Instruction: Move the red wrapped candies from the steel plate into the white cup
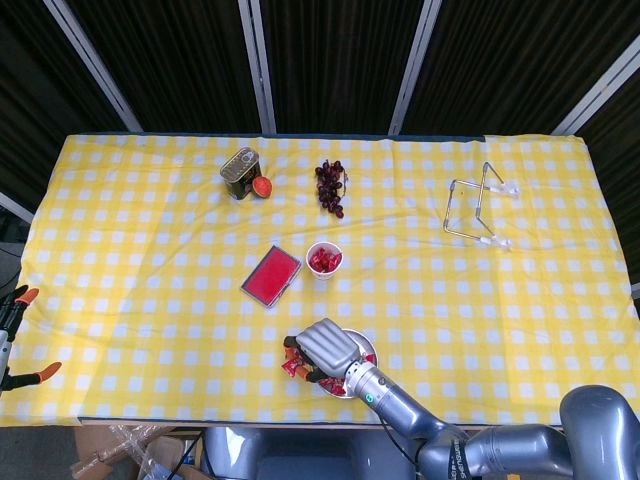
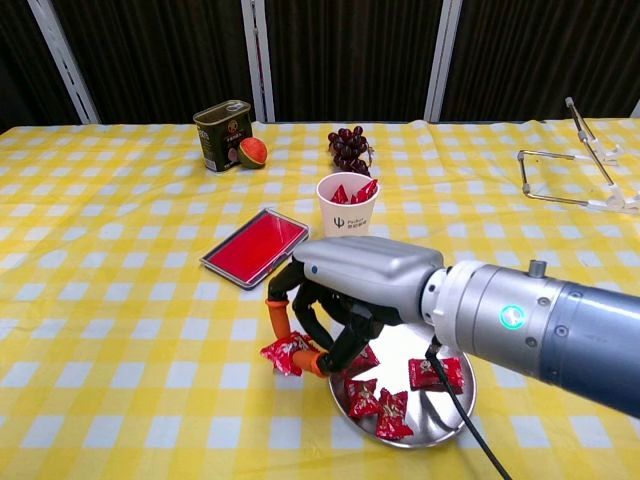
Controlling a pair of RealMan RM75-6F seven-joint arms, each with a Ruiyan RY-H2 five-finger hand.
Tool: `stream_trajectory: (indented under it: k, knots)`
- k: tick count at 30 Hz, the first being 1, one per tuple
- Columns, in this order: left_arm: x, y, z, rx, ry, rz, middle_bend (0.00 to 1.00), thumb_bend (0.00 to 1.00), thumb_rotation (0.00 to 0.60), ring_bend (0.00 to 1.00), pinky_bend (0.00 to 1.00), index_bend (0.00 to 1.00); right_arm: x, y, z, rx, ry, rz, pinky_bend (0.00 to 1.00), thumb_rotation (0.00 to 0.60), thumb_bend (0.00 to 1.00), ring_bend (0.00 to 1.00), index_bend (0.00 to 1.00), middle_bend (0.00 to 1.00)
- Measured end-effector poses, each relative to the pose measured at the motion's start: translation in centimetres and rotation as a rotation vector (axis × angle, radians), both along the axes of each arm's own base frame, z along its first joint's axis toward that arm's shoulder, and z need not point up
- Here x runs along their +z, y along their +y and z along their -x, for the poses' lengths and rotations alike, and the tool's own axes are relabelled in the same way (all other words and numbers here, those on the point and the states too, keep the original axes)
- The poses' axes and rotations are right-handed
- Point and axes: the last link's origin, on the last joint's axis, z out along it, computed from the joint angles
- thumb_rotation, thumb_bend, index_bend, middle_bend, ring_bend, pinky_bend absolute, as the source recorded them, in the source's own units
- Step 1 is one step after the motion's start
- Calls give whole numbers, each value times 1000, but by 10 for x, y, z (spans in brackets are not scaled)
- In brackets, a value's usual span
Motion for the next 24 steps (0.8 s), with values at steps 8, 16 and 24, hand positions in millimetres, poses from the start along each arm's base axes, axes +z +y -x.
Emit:
stream_trajectory:
  k: [8,16,24]
  knots:
    - [-1,0,0,1,0,3,0,25,600,0,0,0,19,-26,-5,-30,-34,106,914,600,444,802,530,691]
    - [-1,0,0,6,1,1,0,25,600,0,0,0,39,-63,-13,-43,-64,264,914,600,444,802,530,691]
    - [-1,2,0,14,3,2,0,25,600,0,0,0,41,-103,-19,-60,-36,356,914,600,444,802,530,691]
